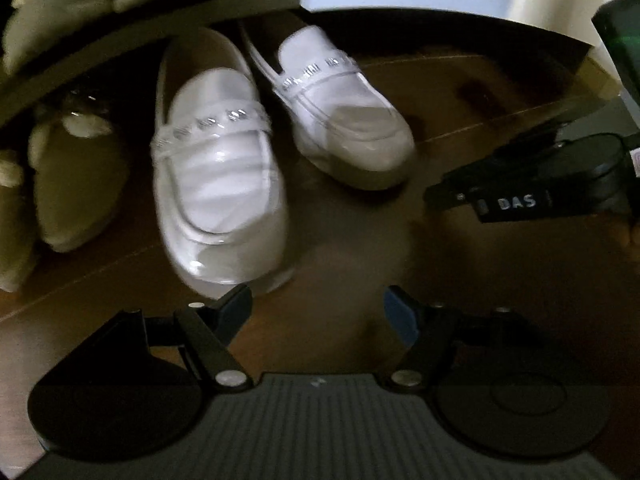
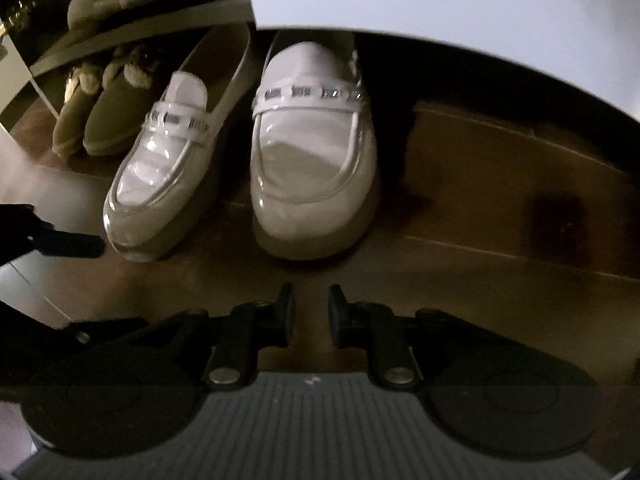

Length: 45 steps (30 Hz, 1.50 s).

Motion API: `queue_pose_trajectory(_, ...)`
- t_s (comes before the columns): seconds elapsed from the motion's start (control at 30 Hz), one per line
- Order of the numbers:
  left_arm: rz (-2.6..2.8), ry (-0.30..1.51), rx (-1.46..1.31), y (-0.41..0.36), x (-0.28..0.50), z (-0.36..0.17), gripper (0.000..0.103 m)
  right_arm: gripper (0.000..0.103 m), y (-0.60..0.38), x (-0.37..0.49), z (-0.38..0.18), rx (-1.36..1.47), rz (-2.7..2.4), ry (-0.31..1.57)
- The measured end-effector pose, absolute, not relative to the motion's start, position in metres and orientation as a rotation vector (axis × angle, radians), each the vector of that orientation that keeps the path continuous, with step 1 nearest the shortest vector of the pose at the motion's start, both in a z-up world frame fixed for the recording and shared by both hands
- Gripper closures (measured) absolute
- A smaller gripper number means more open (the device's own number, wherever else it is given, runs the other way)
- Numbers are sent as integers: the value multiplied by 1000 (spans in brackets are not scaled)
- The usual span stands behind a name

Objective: Organize scattered shoes
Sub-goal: 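Carry the white loafers to the cabinet and set them beside the sandals, then open the right gripper and withdraw it from the loafers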

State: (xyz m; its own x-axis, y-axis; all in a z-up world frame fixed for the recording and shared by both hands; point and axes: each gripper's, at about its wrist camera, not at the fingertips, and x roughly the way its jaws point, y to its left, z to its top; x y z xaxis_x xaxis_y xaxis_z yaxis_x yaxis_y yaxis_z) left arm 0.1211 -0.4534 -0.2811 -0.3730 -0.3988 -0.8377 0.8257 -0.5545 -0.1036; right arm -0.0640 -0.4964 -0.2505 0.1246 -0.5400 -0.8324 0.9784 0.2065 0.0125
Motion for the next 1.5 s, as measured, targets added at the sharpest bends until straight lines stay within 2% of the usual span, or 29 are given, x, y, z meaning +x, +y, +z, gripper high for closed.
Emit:
queue_pose_trajectory(0.27,-2023,640,1030,-473,110,-282,26,96,-514,-54,-258,676,-1242,810)
queue_pose_trajectory(0.77,-2033,599,992,-504,96,-284,26,97,-526,-41,-260,676,-1264,777)
queue_pose_trajectory(1.5,-1989,600,965,-499,85,-293,26,96,-527,-37,-261,639,-1282,770)
